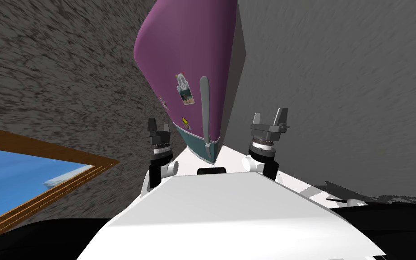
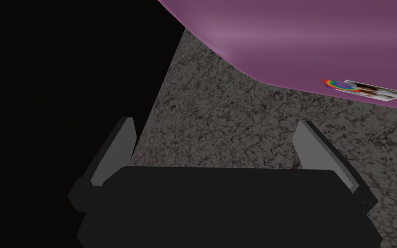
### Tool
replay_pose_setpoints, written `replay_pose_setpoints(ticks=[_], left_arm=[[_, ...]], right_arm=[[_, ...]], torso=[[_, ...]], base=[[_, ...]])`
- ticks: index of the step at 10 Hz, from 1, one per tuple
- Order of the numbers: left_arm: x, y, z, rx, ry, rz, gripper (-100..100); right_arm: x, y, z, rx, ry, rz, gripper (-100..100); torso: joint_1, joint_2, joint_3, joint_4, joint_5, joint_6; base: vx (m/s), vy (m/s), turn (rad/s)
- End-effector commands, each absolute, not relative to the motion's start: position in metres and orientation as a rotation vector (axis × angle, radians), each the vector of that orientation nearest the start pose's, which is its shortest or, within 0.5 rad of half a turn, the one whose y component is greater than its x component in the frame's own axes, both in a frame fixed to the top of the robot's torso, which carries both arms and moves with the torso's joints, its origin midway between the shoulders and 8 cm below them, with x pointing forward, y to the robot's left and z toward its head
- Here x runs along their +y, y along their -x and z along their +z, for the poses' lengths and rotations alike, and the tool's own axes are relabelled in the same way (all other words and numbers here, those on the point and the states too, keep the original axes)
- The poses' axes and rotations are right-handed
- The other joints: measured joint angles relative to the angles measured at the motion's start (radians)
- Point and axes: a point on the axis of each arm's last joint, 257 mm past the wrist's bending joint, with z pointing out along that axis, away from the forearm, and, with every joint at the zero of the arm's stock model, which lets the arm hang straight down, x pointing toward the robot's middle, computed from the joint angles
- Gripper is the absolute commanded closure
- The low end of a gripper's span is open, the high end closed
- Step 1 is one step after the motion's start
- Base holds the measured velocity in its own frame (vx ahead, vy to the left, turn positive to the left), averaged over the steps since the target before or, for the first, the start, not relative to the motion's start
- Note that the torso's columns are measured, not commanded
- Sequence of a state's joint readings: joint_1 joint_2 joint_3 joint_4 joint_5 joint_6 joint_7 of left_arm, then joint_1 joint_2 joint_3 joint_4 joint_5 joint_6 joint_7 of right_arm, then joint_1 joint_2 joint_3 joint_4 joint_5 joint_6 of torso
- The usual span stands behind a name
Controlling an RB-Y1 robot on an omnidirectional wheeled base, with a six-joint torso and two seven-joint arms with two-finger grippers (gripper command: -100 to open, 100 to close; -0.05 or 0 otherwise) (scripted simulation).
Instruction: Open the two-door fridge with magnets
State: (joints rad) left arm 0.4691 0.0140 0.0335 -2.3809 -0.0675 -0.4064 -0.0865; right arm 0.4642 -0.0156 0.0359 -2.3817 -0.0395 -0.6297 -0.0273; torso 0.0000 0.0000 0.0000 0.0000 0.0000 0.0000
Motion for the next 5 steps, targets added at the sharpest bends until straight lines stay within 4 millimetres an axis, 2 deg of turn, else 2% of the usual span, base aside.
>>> replay_pose_setpoints(ticks=[1, 5], left_arm=[[0.2759, -0.3395, 0.0613, 0.65, 0.543, -1.159, 0], [0.2758, -0.3394, 0.0614, 0.65, 0.543, -1.159, 0]], right_arm=[[-0.2595, -0.2965, 0.0988, 0.408, -0.469, 1.456, 0], [-0.2595, -0.2965, 0.0989, 0.408, -0.469, 1.456, 0]], torso=[[0.0, 0.041, -0.082, 0.041, 0.0, 0.0], [0.0, 0.322, -0.644, 0.322, 0.0, 0.0]], base=[[0.0, 0.0, 0.0], [0.0, 0.0, 0.0]])
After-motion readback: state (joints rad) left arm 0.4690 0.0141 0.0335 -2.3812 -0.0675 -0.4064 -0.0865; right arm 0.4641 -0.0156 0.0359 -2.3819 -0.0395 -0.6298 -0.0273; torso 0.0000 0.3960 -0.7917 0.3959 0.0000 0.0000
